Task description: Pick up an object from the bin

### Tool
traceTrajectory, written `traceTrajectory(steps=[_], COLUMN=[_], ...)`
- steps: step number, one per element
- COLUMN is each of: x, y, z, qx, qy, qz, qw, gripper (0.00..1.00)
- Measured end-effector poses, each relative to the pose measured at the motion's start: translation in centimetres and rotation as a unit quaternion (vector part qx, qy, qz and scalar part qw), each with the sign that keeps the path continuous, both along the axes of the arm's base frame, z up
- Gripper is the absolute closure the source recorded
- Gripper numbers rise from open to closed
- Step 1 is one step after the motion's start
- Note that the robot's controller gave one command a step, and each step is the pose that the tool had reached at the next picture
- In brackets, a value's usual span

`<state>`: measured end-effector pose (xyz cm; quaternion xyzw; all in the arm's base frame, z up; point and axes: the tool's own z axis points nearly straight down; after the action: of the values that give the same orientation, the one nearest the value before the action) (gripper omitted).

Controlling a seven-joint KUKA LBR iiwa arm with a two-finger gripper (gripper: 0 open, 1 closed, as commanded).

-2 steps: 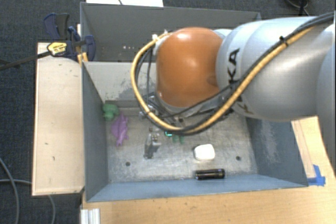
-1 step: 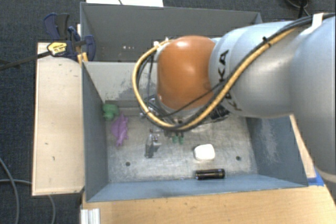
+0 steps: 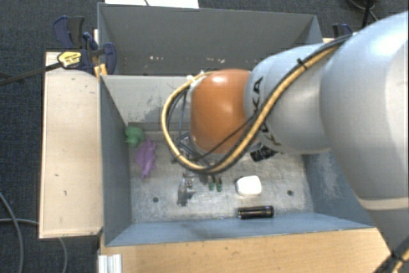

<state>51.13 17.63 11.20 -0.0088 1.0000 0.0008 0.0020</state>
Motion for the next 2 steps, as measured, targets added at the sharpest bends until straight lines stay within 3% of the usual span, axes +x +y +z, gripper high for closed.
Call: traceTrajectory(steps=[1,2], x=[-0.2,3.8], y=[-0.3,2.2], z=[-1.4,1.4], qx=[-0.001,-0.001], qy=[0.0038,0.0007], qz=[0.017,0.140], qw=[0.9999,0.9901], gripper=[0.00,0.00])
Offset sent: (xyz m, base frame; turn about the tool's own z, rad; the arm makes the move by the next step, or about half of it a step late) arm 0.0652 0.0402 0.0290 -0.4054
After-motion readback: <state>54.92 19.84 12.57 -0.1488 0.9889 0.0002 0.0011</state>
